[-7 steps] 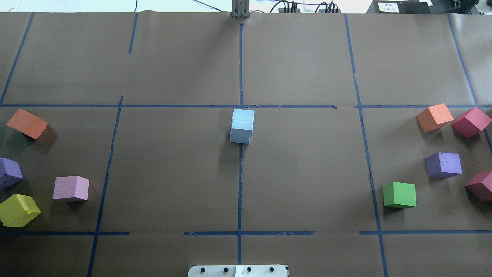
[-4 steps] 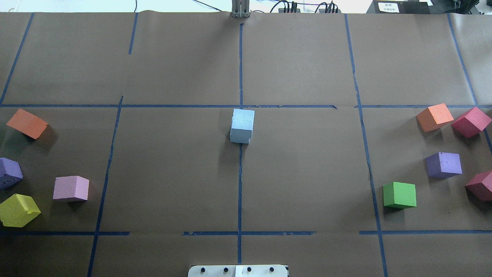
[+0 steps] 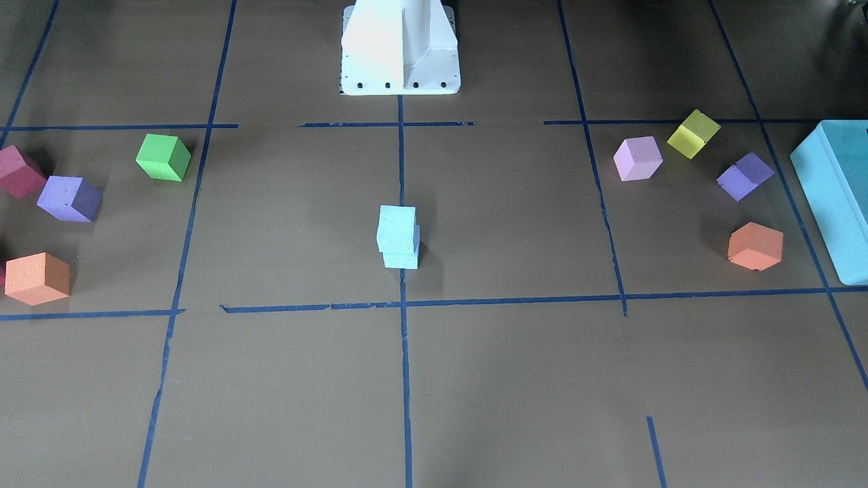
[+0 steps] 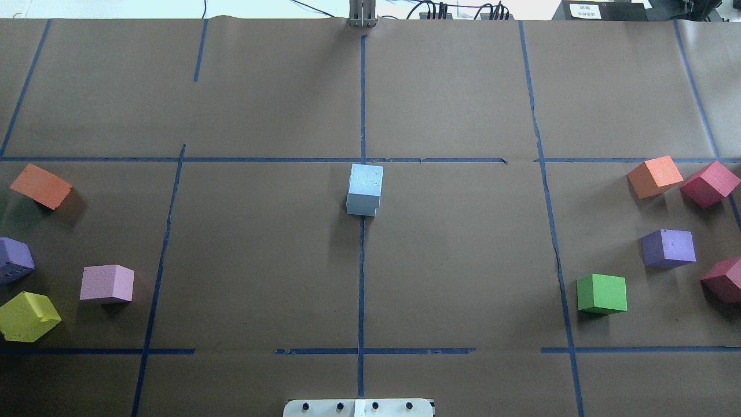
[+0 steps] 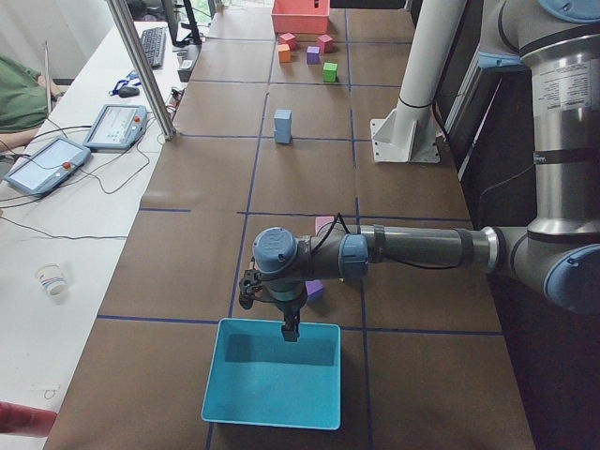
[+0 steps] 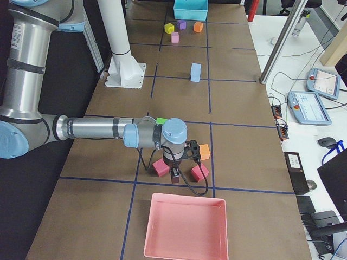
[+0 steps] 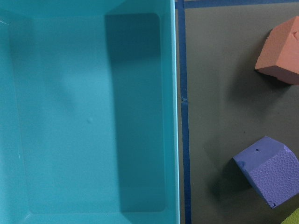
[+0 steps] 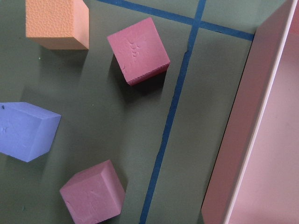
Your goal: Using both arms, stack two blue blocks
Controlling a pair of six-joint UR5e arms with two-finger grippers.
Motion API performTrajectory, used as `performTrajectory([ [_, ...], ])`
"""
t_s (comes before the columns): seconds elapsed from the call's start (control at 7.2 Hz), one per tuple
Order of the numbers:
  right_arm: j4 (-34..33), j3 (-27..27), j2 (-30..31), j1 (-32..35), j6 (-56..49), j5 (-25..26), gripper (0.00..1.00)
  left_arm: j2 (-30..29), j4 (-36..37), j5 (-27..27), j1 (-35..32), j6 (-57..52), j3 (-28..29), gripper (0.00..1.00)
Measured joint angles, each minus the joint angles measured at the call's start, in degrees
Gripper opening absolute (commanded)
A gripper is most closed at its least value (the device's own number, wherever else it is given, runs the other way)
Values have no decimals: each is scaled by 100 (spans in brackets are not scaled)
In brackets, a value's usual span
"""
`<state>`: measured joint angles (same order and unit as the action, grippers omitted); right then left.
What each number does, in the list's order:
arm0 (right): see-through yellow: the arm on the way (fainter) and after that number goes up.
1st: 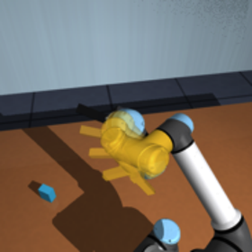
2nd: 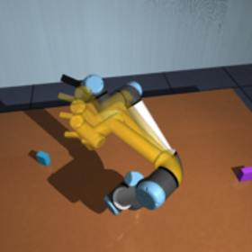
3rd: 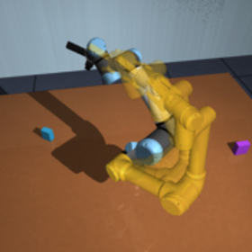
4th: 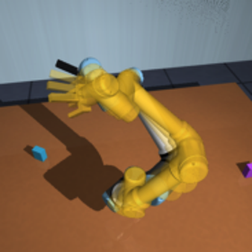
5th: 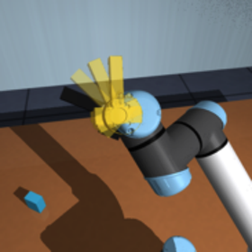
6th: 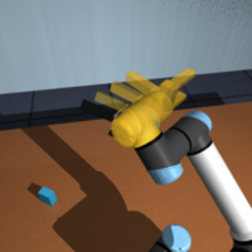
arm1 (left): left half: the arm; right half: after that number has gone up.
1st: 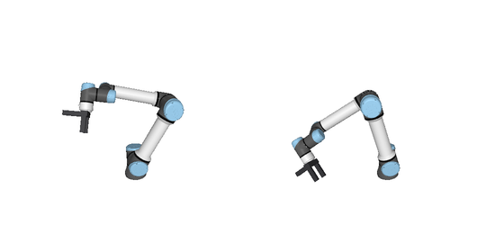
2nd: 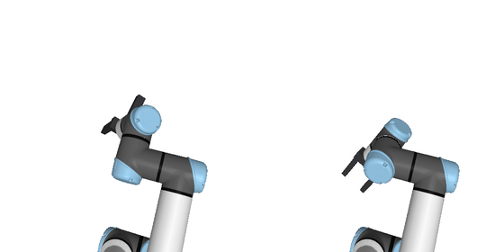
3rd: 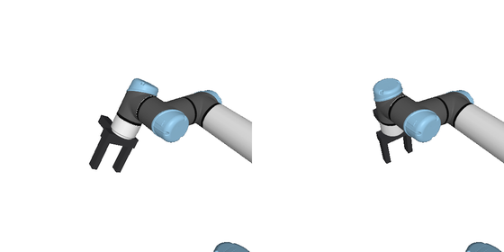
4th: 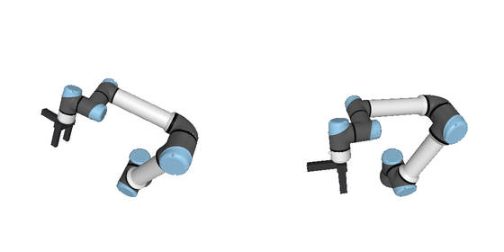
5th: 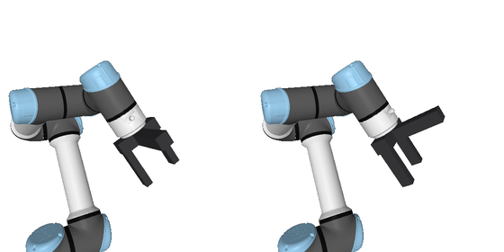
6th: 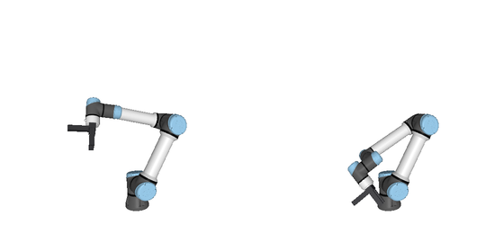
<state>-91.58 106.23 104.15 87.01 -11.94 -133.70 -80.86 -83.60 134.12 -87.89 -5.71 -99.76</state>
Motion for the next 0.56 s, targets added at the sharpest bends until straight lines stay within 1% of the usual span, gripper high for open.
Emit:
performTrajectory([
  [0.56, 142, -38, 13, 0, 15, -21, 100, -1, -1, 2, 5, 3, 0, 100],
])
